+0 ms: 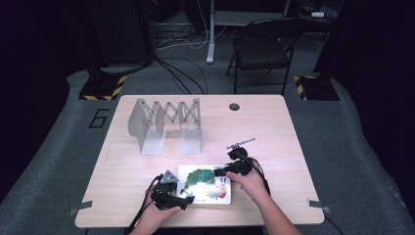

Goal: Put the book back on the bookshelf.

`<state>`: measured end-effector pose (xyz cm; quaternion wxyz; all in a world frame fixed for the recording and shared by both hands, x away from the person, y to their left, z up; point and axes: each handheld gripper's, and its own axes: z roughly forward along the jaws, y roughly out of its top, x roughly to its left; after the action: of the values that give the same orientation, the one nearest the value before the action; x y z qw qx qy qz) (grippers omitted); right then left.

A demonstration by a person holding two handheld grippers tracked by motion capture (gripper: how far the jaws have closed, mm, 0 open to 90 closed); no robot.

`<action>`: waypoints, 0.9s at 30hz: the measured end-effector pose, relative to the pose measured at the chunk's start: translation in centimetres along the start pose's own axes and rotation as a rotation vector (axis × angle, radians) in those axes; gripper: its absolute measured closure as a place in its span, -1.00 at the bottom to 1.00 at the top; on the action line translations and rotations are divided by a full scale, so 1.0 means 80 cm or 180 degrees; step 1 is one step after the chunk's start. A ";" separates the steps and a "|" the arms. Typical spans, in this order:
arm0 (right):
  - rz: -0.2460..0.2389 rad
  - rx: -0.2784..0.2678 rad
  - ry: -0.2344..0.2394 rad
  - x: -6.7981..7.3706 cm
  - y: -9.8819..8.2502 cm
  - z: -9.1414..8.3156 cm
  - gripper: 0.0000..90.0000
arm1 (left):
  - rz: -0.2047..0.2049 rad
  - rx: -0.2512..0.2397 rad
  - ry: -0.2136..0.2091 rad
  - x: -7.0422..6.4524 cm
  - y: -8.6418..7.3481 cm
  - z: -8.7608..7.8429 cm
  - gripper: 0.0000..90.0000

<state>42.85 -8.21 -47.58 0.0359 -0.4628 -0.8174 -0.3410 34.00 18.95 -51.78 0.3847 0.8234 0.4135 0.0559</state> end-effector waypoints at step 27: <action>-0.0209 -0.0354 -0.0113 0.027 0.016 -0.035 -0.01 | -0.0080 -0.0209 0.0300 0.017 0.027 -0.025 0.04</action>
<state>41.92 -7.82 -43.96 -0.0156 -0.4430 -0.8125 -0.3787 35.40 20.31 -49.25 0.3923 0.8014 0.4395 0.1033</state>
